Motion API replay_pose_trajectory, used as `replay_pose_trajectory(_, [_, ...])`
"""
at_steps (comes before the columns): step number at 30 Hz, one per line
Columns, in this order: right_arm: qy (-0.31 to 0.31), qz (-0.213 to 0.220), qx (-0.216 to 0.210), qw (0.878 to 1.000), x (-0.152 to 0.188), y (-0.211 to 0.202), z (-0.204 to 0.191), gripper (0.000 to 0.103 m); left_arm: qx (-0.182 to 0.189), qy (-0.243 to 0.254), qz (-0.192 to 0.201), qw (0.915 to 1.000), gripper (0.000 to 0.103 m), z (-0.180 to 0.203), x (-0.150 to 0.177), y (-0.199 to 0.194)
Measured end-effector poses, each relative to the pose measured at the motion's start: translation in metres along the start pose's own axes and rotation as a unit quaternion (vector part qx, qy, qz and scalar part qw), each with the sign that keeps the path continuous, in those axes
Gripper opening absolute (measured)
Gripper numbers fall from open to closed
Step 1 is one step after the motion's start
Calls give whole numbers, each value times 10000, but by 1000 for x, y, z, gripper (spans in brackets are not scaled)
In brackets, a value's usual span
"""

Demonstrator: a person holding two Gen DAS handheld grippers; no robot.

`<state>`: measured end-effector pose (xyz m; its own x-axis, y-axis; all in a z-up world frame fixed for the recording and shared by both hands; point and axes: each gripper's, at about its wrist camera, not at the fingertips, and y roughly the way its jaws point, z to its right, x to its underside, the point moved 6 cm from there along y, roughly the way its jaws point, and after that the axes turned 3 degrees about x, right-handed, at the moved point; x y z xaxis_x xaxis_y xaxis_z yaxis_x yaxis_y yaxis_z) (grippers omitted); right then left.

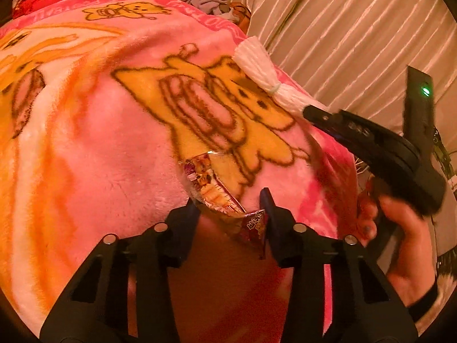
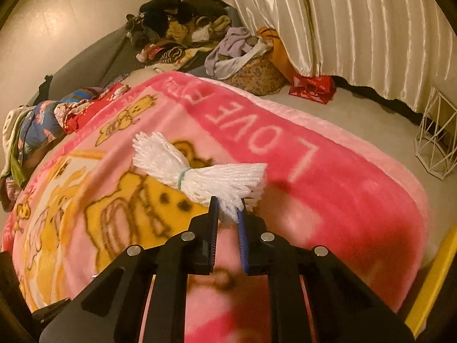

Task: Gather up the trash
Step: 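Grasp the clear wrapper with left gripper while right grasps the white mesh sleeve, then carry the clear wrapper and mesh sleeve in both grippers over the yellow bin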

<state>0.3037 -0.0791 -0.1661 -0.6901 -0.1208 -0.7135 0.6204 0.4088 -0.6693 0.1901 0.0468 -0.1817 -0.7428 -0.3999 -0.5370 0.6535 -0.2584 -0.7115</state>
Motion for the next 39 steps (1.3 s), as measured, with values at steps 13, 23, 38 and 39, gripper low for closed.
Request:
replay_pose_trajectory(13, [489,728,544,9947,30,-102,51,12,339,366,164,9986,14,32,-2,-15])
replay_pose_trajectory(23, [925,865,1039,9865,56,-156,108,12,660,777,264,9944,14,79,3,-31])
replay_pose_trajectory(38, [1297,960,1512,9752,95,-206,154,12,1076,1472,265,9829,14,147,20,-40])
replay_pose_trajectory(39, [1309,978,1543,9744,95,-208,157,12,1096,1526,261,9818,14,151,22,-40])
